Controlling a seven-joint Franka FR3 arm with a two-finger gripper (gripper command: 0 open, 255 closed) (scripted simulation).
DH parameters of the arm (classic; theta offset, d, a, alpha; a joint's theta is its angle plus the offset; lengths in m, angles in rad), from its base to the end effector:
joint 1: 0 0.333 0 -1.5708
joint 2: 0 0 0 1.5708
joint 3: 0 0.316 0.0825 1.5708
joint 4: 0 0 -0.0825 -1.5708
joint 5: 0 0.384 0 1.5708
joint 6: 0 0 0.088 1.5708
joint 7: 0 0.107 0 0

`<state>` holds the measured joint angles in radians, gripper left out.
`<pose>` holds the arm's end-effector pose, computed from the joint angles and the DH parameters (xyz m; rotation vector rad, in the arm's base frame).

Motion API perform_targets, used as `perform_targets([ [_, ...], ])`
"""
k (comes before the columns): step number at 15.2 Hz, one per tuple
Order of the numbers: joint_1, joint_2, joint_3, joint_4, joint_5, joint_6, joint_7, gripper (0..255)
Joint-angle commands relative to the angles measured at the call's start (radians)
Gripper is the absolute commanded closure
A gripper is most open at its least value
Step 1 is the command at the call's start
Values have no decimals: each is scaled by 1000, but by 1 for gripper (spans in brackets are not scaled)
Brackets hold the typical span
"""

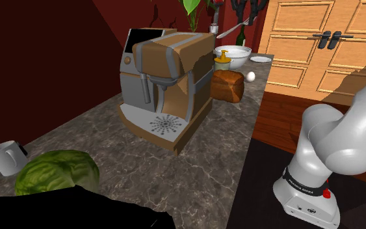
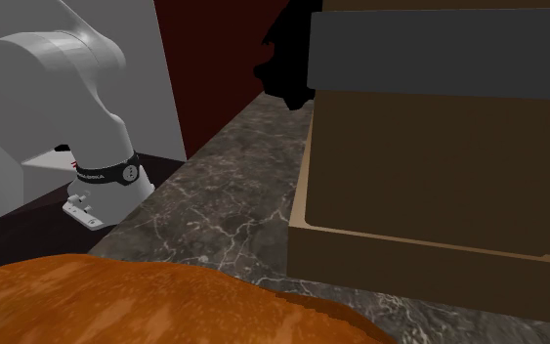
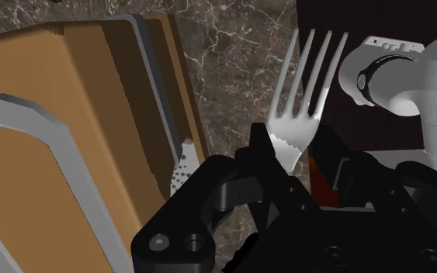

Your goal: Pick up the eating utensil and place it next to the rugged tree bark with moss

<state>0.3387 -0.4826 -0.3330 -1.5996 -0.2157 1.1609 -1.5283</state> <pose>0.3408 -0.0828 0.7763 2.2880 2.0901 -0.0307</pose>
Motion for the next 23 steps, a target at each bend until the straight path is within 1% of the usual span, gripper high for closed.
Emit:
perform_targets([
  [1,5,5,19,14,10,-13,23,255],
  [7,33,19,138,7,69,-15,183,255],
  [12,60,60,230,33,118,-13,312,255],
  [18,95,143,335,105,166,-12,463,255],
  [23,130,243,418,206,188,-17,588,255],
])
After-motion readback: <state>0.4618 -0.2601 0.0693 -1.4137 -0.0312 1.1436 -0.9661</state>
